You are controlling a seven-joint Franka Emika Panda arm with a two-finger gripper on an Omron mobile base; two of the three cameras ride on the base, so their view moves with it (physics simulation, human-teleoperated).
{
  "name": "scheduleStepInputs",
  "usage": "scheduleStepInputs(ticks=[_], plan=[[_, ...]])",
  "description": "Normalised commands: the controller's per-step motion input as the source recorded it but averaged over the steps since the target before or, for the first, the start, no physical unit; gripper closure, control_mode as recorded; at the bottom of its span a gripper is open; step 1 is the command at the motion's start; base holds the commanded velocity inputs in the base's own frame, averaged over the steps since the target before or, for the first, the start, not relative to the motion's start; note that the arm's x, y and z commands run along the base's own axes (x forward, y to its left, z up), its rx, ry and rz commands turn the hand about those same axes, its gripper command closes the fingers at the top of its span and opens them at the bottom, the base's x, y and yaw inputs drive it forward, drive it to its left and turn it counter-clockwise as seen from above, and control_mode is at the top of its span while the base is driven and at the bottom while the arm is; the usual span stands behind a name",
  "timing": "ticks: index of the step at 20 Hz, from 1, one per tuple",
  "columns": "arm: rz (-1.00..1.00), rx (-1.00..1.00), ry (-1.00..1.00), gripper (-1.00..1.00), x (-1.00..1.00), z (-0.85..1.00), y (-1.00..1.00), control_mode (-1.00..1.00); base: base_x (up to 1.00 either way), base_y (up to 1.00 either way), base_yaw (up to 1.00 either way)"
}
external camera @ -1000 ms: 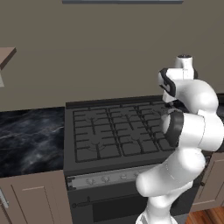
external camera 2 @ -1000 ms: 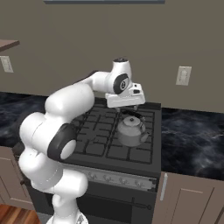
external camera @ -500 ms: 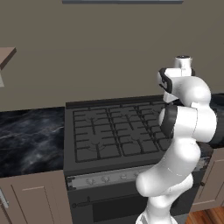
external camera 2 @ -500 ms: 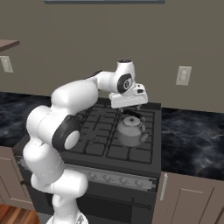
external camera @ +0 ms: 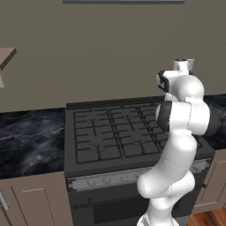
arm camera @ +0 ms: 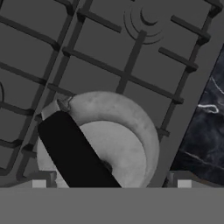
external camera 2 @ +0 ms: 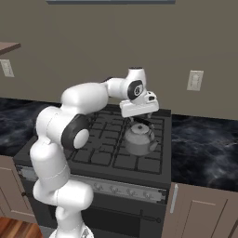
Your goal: The kettle is done boiling. Turn off the stove, then wait for 300 timesteps before moving the kettle to the dining table.
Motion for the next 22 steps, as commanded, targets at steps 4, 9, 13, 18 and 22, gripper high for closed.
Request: scheduleStepInputs(ticks=[4,9,13,18,22], plan=[[0.08,0.00,0.06,-1.00,0.12,-0.18,-0.04,-1.00,0.00,0.00,0.00],[0.07,0.00,0.04,-1.00,0.05,-0.13,0.00,-1.00,0.00,0.00,0.00],[0.05,0.00,0.03,-1.00,0.00,-0.14,0.00,-1.00,0.00,0.00,0.00],[0.01,0.00,0.00,-1.00,-0.17,-0.16,0.00,-1.00,0.00,0.00,0.00],[0.00,0.00,0.00,-1.00,-0.17,-0.13,0.00,-1.00,0.00,0.00,0.00]])
